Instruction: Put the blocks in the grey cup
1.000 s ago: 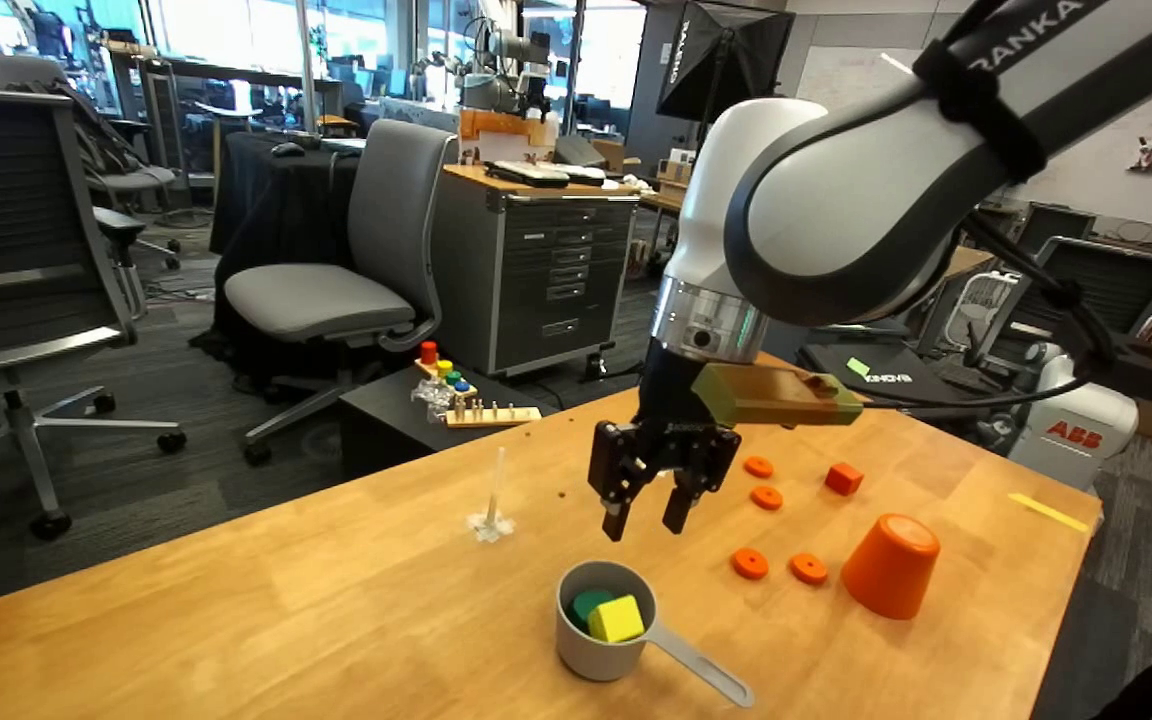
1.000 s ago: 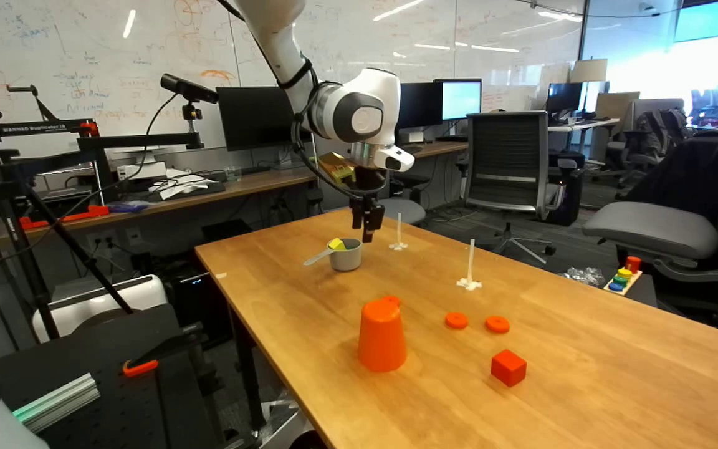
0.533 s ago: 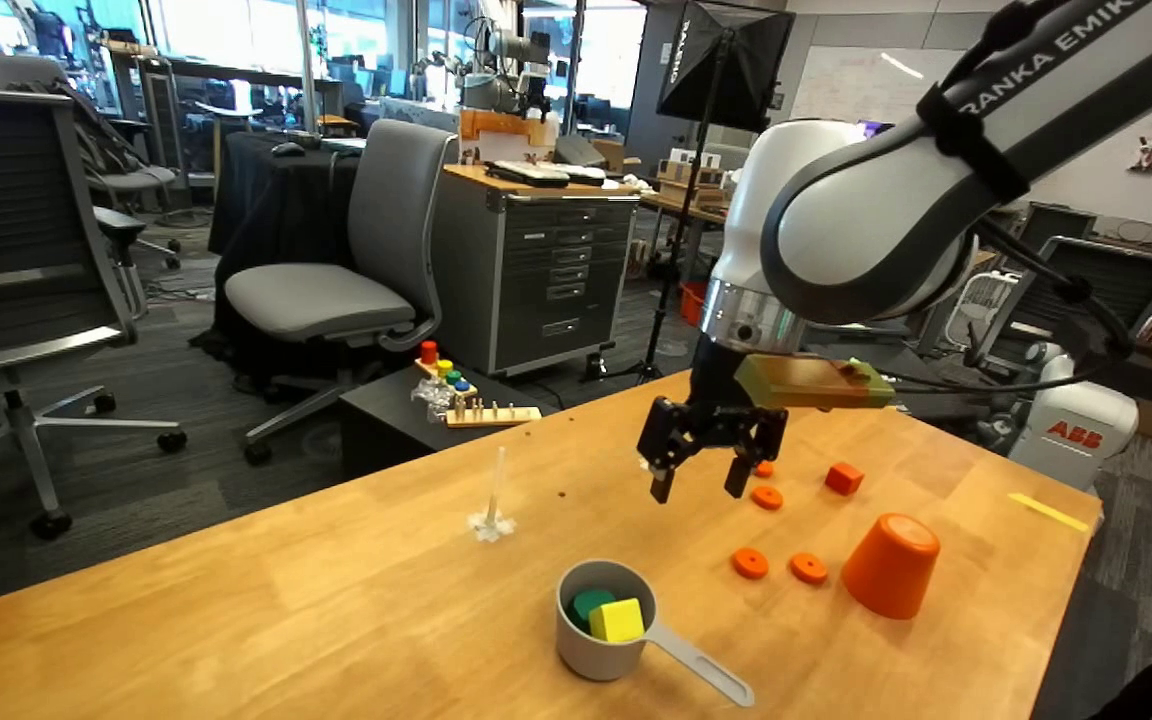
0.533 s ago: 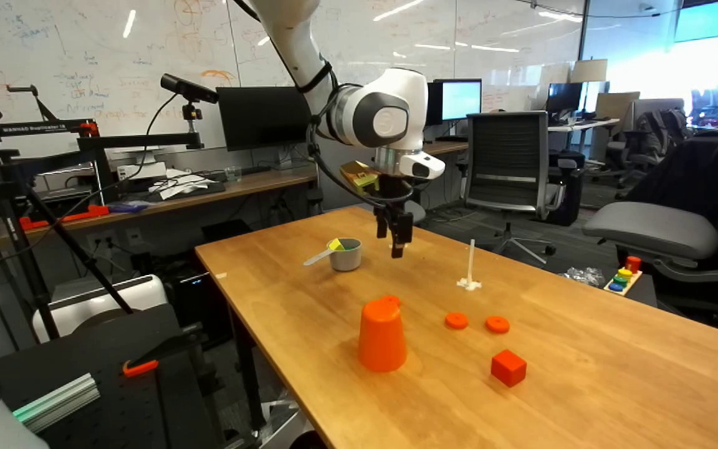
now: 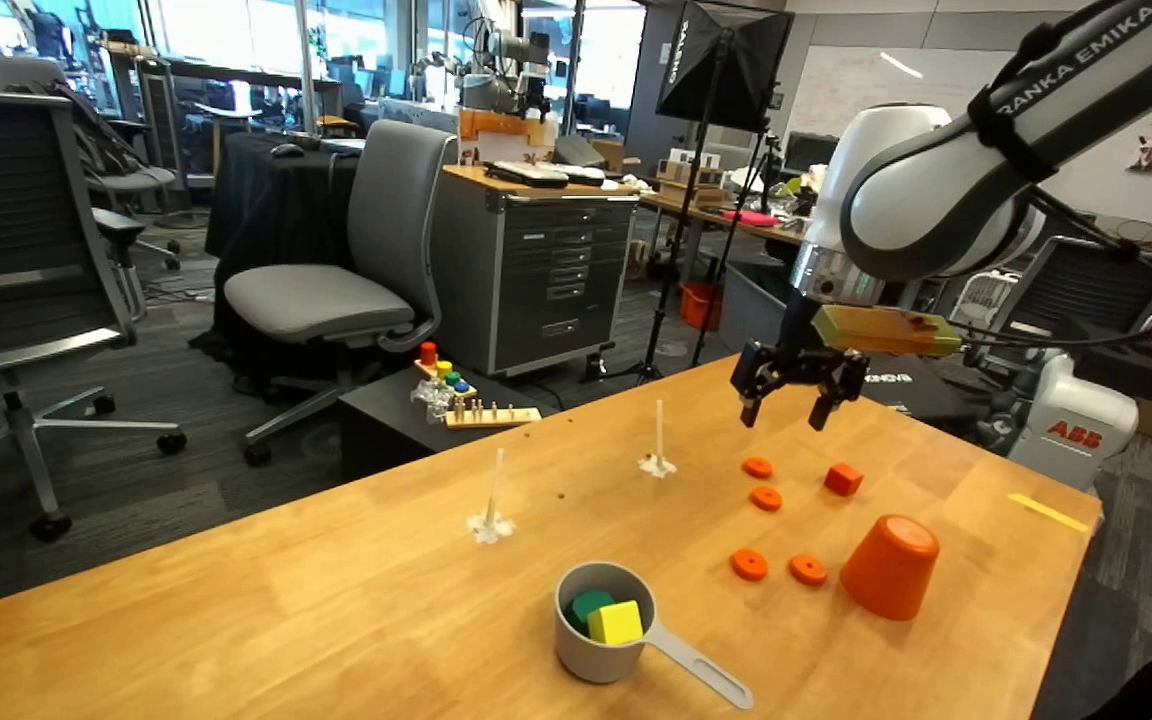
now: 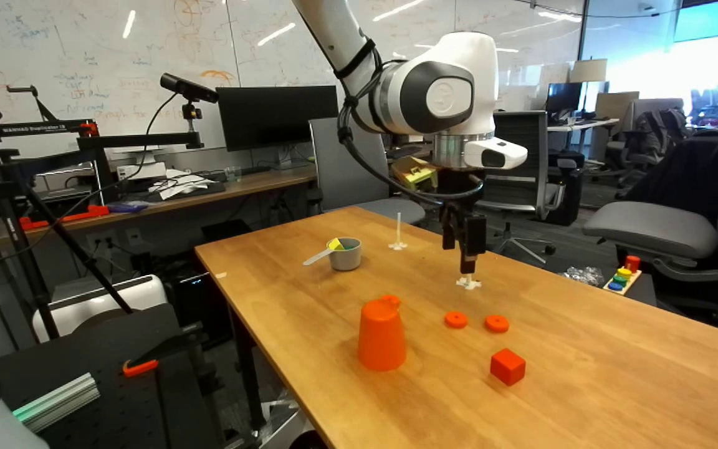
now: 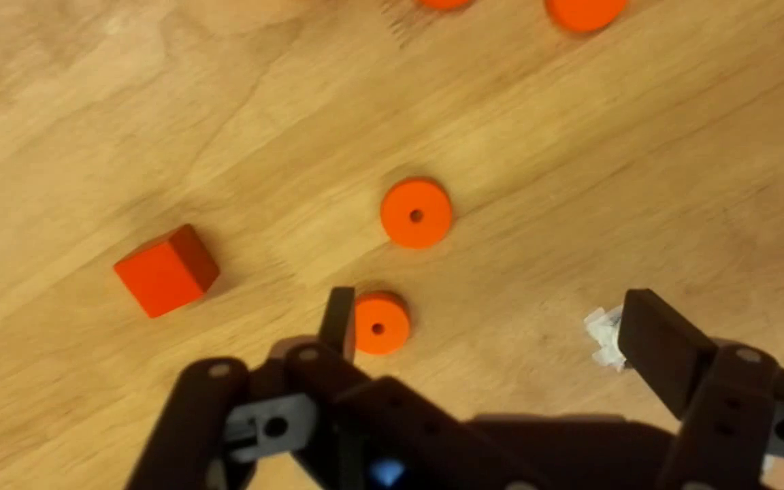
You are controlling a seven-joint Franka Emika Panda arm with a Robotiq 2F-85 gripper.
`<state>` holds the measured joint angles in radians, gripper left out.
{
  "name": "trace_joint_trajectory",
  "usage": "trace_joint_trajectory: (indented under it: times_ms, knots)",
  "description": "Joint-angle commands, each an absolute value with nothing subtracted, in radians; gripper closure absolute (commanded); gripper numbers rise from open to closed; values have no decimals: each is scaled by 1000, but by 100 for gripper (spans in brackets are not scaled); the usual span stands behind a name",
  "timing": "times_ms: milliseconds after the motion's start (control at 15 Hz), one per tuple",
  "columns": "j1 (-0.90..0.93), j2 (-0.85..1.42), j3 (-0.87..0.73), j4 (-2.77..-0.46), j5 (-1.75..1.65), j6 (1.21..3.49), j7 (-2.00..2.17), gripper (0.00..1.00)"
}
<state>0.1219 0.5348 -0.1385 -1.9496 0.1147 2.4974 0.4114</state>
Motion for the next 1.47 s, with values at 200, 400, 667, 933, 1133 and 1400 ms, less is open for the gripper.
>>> trace_joint_trajectory:
  times_ms: [200, 400, 667, 933, 1133, 1400]
  knots:
    - [105, 617, -130, -1883, 87, 2468, 432, 0]
    - [100, 682, -149, -1854, 72, 2457, 432, 0]
    - [104, 723, -197, -1818, 38, 2438, 451, 0]
    - [112, 707, -259, -1820, -11, 2413, 490, 0]
    - [110, 685, -291, -1839, -44, 2401, 518, 0]
    - [67, 725, -265, -1821, -17, 2410, 499, 0]
